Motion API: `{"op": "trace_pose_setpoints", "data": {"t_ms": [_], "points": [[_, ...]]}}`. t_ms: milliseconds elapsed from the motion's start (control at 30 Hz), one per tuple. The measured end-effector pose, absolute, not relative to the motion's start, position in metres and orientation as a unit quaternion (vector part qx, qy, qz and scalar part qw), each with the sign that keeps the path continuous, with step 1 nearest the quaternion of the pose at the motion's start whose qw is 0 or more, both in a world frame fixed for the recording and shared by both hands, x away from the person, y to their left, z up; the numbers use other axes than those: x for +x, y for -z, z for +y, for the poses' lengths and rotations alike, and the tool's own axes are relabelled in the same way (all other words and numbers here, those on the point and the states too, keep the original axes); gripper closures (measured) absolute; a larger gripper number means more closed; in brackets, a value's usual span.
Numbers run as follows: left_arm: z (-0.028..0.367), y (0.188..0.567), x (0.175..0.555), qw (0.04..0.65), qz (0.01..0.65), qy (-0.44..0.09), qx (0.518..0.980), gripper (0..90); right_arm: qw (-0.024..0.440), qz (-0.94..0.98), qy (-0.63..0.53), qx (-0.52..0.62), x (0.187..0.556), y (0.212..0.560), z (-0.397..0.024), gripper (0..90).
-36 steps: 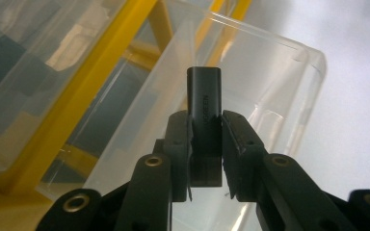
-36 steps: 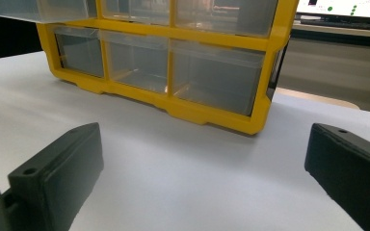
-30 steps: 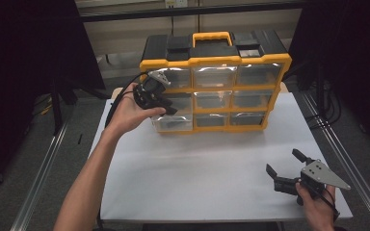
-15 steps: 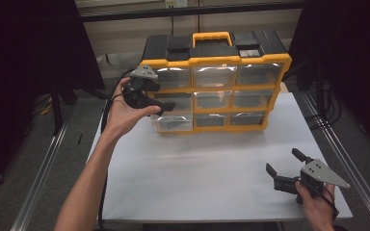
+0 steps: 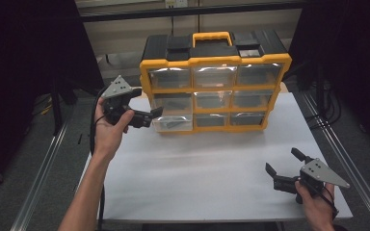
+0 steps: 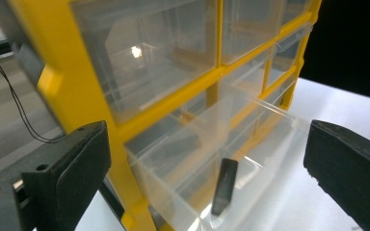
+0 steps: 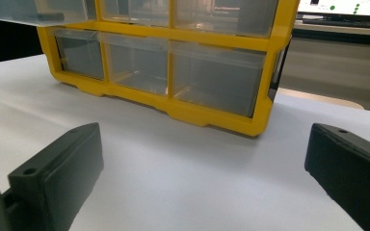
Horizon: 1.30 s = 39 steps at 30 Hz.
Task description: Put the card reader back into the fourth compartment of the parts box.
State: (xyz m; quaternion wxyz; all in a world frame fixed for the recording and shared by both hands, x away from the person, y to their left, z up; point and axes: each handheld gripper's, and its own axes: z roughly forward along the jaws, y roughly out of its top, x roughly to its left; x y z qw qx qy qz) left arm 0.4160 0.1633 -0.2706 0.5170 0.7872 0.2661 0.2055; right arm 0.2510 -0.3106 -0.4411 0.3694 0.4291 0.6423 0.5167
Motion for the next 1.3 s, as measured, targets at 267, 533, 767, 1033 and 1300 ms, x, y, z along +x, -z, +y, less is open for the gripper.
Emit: {"op": "trace_pose_setpoints", "data": {"t_ms": [267, 533, 767, 1033, 1300], "points": [[0.180, 0.302, 0.392, 0.524, 0.304, -0.232, 0.761, 2.9, 0.374, 0.640, -0.516, 0.430, 0.250, 0.440, -0.309, 0.0], [0.197, 0.334, 0.373, 0.526, 0.323, -0.259, 0.743, 2.5, 0.374, 0.641, -0.514, 0.430, 0.249, 0.440, -0.309, 0.0], [0.206, 0.360, 0.357, 0.538, 0.331, -0.275, 0.725, 1.5, 0.374, 0.640, -0.514, 0.430, 0.248, 0.439, -0.309, 0.0], [0.215, 0.391, 0.339, 0.539, 0.361, -0.285, 0.706, 1.6, 0.376, 0.639, -0.514, 0.432, 0.247, 0.440, -0.309, 0.0], [0.223, 0.411, 0.321, 0.542, 0.386, -0.293, 0.687, 1.3, 0.377, 0.639, -0.514, 0.432, 0.247, 0.440, -0.309, 0.0]]}}
